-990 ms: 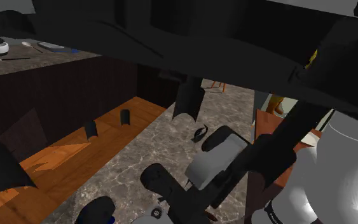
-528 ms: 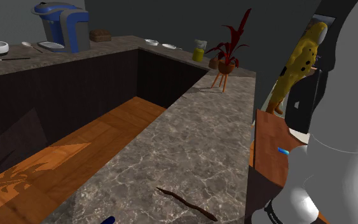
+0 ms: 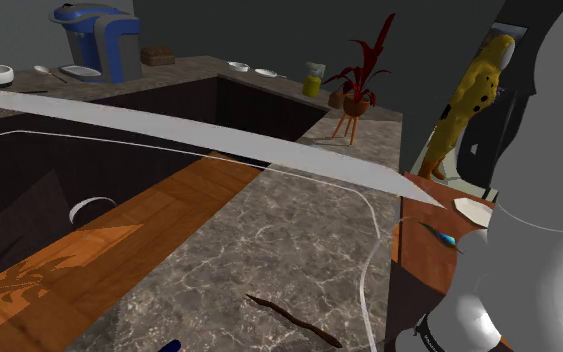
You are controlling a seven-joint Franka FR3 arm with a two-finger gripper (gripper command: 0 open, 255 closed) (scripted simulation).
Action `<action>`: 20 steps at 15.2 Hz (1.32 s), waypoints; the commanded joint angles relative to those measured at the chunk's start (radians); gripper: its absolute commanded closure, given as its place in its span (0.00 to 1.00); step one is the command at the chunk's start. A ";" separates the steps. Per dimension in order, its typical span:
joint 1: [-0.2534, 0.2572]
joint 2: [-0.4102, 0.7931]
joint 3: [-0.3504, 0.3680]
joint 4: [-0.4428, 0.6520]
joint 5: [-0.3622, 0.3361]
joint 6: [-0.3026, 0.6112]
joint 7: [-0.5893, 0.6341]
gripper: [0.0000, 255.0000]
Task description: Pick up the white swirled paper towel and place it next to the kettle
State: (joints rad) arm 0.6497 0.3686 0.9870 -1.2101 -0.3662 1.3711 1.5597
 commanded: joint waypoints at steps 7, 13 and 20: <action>-0.073 -0.047 0.012 -0.174 0.040 0.137 -0.001 1.00; -0.107 -0.067 0.015 -0.280 0.056 0.227 -0.001 1.00; -0.130 -0.074 0.014 -0.383 0.058 0.324 0.006 1.00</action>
State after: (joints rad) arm 0.5199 0.2915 1.0018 -1.5805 -0.3052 1.6802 1.5626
